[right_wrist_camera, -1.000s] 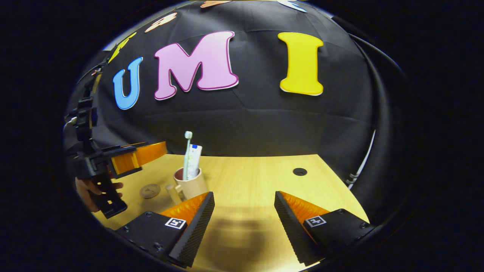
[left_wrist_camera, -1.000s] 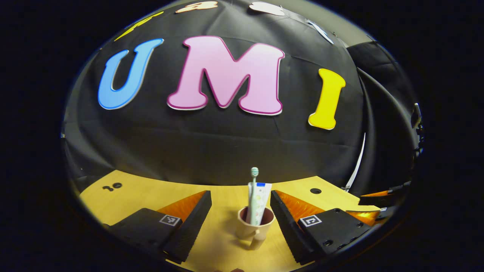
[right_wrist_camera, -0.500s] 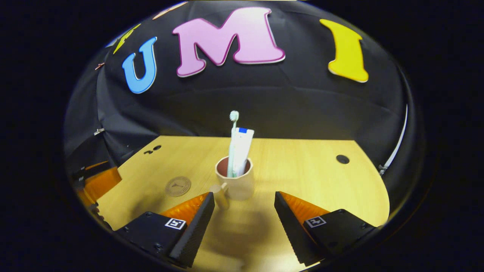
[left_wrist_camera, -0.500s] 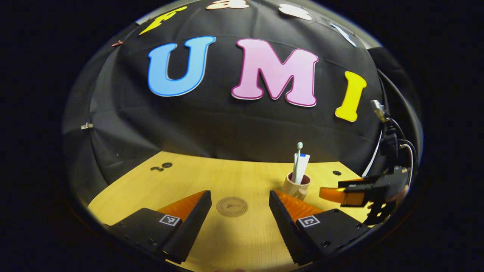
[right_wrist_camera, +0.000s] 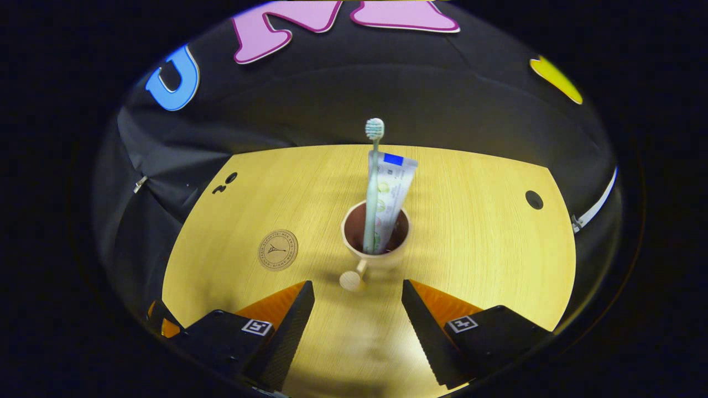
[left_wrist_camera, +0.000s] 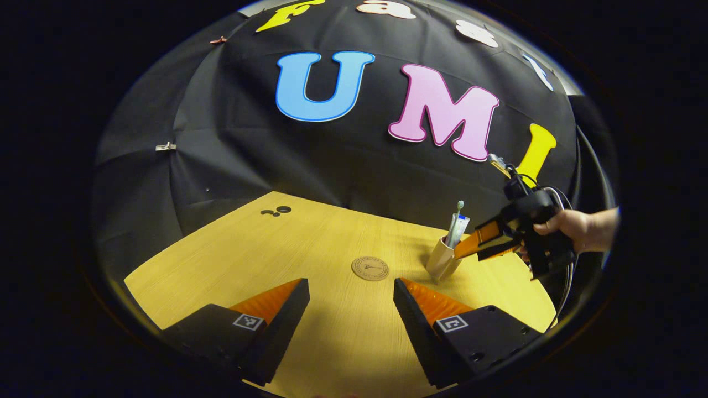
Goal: Put the toothbrush and toothpaste on the desktop into the cup, then pick up the cup and place it on the coaster on the desktop.
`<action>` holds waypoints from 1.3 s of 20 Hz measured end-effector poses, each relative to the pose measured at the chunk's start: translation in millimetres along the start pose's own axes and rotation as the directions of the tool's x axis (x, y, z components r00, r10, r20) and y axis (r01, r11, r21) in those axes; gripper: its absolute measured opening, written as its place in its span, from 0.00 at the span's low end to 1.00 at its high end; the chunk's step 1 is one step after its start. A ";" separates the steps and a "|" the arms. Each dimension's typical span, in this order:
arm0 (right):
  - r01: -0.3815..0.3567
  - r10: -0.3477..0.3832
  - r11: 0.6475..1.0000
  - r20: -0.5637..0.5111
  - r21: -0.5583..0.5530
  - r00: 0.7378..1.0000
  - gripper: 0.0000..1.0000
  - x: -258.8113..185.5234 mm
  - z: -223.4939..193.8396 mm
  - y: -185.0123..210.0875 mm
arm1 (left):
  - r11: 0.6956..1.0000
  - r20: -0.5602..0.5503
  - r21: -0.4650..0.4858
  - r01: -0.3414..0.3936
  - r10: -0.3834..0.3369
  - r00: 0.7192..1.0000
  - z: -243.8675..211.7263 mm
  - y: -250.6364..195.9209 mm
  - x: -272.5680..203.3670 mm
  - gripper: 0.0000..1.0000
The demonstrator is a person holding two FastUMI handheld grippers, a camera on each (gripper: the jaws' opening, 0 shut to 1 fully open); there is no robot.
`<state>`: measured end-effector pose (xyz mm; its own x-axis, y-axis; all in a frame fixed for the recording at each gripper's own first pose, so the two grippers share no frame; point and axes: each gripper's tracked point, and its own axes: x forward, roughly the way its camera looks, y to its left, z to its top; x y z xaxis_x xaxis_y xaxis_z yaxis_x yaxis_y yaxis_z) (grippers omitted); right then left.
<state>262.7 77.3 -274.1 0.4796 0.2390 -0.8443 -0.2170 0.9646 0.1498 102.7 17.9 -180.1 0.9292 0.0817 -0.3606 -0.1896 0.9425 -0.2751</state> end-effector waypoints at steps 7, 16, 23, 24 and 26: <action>0.080 -0.049 0.989 -0.233 0.126 0.971 0.98 29.3 -7.0 8.7 | 1.000 -0.016 0.012 -0.018 0.018 1.000 -4.1 35.4 -16.6 0.97; 0.225 -0.150 0.947 -0.304 0.228 0.941 0.94 75.4 -5.8 -18.8 | 0.998 -0.028 -0.021 -0.062 0.062 0.998 -16.5 59.8 -28.1 0.97; 0.266 -0.146 0.923 -0.384 0.280 0.912 0.82 98.2 -22.3 -27.1 | 0.996 -0.048 -0.033 -0.086 0.084 0.995 -24.4 62.5 -31.3 0.97; 0.268 -0.147 0.924 -0.393 0.273 0.908 0.80 98.8 -25.6 -27.4 | 0.996 -0.052 -0.031 -0.086 0.084 0.995 -25.9 62.6 -31.2 0.97; 0.268 -0.157 0.937 -0.418 0.222 0.895 0.73 101.9 -37.0 -26.7 | 0.996 -0.048 -0.023 -0.086 0.085 0.995 -24.6 60.4 -29.8 0.97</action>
<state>285.9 71.9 -383.2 0.1077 0.0159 -0.9941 0.1137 0.9931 0.0282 55.8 64.4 -207.9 0.8933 0.1459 -0.4251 -0.2765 0.9241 -0.2638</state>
